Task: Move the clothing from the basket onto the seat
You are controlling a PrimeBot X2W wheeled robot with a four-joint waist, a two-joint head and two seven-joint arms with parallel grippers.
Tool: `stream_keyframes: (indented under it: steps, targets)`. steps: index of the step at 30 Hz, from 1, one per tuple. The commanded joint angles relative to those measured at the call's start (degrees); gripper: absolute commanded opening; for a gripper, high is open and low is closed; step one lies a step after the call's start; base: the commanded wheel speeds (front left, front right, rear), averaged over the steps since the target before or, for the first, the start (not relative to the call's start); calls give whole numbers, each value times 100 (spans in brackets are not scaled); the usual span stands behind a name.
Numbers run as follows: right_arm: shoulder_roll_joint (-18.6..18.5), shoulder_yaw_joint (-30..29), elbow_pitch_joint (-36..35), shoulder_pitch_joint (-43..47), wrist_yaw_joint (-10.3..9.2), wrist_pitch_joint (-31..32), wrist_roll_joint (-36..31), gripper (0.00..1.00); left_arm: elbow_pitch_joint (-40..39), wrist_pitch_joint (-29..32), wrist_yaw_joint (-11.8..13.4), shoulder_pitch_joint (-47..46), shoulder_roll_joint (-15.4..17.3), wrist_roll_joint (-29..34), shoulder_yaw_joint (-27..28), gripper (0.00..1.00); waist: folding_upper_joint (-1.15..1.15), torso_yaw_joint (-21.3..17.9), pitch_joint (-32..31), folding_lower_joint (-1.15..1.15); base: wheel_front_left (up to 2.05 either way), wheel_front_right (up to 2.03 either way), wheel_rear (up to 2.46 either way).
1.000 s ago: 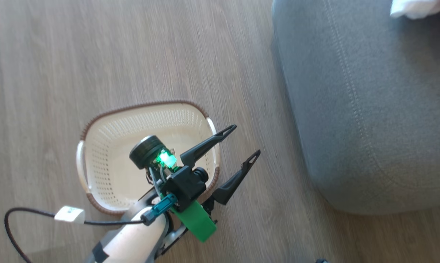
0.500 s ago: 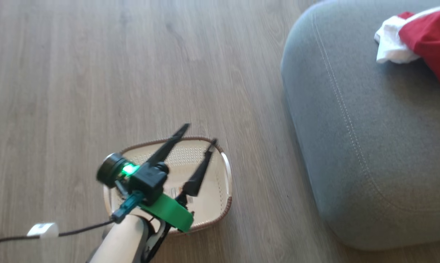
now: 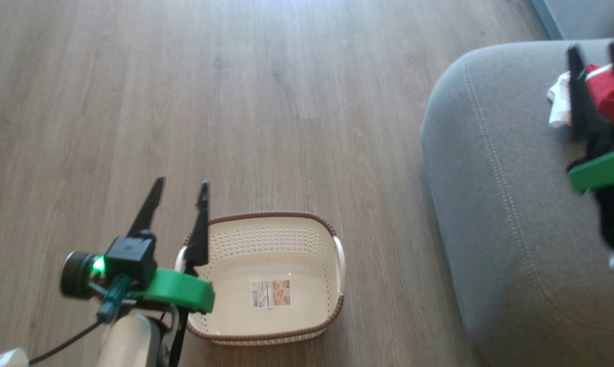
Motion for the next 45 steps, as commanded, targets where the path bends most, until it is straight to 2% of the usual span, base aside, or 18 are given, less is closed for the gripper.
stream_keyframes:
  steps: [1, 5, 7, 10, 13, 16, 21, 28, 36, 41, 45]
  targets:
    - [1, 142, -305, 176, -1, -127, 143, 100, -239, -29, 148, -62, -21, 27, 325, 100, 0, 93, -72, 1, 0, 0, 0]
    - [202, 266, -473, 752, -1, -232, 212, 100, -136, -29, 329, 107, -32, 56, 425, 100, 0, 208, -82, 1, 0, 0, 0]
    - [417, 209, -516, 1035, -1, -245, 190, 100, -127, -29, 469, 158, -34, -23, 473, 100, 0, 259, -96, 1, 0, 0, 0]
    - [714, 108, -618, 1481, -1, -248, -248, 100, -110, -29, 549, 236, -35, -109, 457, 100, 0, 333, -105, 1, 0, 0, 0]
    - [1006, -42, -644, 1771, -1, -249, -481, 100, -121, -29, 548, 273, -35, -123, 446, 100, 0, 366, -104, 1, 0, 0, 0]
    - [1397, -151, -707, 2181, -1, -250, -994, 100, -247, -29, 466, 358, -36, -189, 408, 100, 0, 417, -102, 1, 0, 0, 0]
    - [1696, -214, -731, 2401, -1, -250, -1219, 100, -336, -29, 437, 484, -36, -200, 456, 100, 0, 429, -104, 1, 0, 0, 0]
    - [1847, -220, -781, 2458, -1, -251, -1304, 100, -321, -29, 376, 612, -36, -43, 439, 100, 0, 418, -94, 1, 0, 0, 0]
    - [1862, -316, -772, 2448, -1, -251, -1307, 100, -397, -29, 272, 610, -36, -270, 508, 100, 0, 445, -74, 1, 0, 0, 0]
    - [1965, -627, -511, 2483, -1, -251, -1526, 100, -378, -29, 233, 625, -37, -330, 524, 100, 0, 462, -70, 1, 0, 0, 0]
    - [2050, -714, -450, 2475, -1, -251, -1605, 100, -278, -29, 98, 625, -37, -523, 574, 100, 0, 457, -63, 1, 0, 0, 0]
